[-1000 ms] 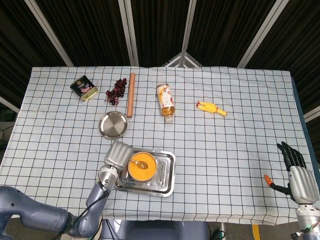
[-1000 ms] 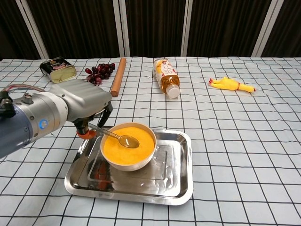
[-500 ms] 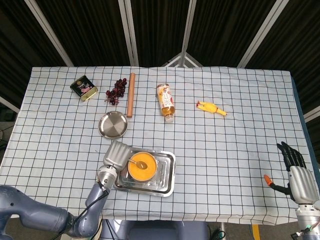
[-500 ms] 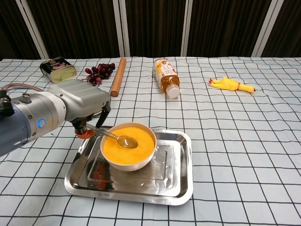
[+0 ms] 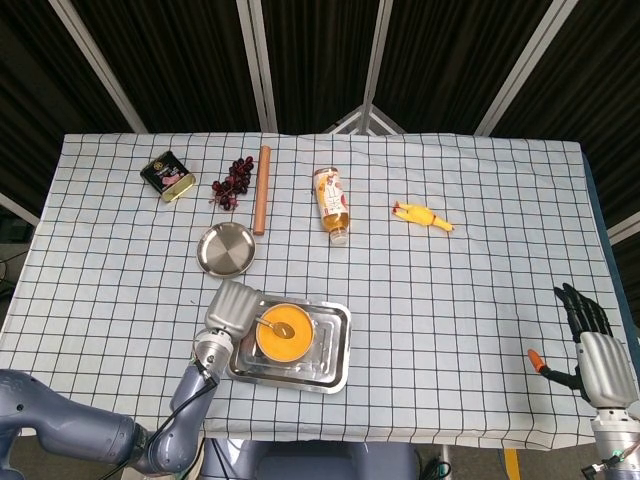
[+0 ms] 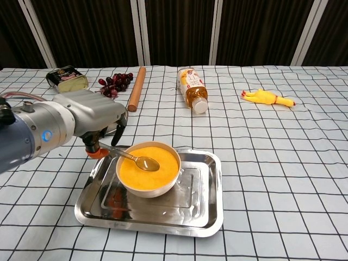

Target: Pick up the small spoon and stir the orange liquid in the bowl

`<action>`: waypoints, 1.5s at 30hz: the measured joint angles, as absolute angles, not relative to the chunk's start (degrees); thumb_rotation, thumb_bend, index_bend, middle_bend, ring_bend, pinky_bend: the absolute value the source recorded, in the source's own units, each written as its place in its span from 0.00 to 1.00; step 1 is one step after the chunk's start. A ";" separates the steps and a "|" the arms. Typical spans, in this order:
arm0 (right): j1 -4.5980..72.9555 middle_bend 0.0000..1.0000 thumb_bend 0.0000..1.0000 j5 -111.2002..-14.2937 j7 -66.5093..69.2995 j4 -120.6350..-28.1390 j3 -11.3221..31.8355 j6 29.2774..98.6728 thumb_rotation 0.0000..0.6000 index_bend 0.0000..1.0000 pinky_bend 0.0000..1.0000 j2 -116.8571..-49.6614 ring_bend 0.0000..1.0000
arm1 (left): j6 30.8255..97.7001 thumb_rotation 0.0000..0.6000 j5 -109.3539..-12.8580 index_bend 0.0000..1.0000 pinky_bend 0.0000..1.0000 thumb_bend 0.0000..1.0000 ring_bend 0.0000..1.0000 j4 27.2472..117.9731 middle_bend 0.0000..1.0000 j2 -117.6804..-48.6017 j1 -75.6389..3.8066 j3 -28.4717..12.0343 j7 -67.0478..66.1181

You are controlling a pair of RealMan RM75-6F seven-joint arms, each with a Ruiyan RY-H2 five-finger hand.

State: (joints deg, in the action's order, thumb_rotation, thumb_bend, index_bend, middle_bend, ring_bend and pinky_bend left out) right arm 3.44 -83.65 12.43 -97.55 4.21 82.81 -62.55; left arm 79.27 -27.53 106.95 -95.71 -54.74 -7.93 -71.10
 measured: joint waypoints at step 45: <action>3.38 0.00 0.32 -83.44 12.73 -97.71 4.22 82.64 1.00 0.00 0.00 -62.47 0.00 | 81.78 1.00 -30.38 0.66 0.96 0.58 0.95 111.65 1.00 -91.32 -57.26 -6.08 -74.00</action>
State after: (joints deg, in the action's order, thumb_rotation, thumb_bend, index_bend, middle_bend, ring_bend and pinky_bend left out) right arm 3.38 -83.44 12.73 -97.71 4.22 82.64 -62.47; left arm 81.78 -30.38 111.65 -91.32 -57.26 -6.08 -74.00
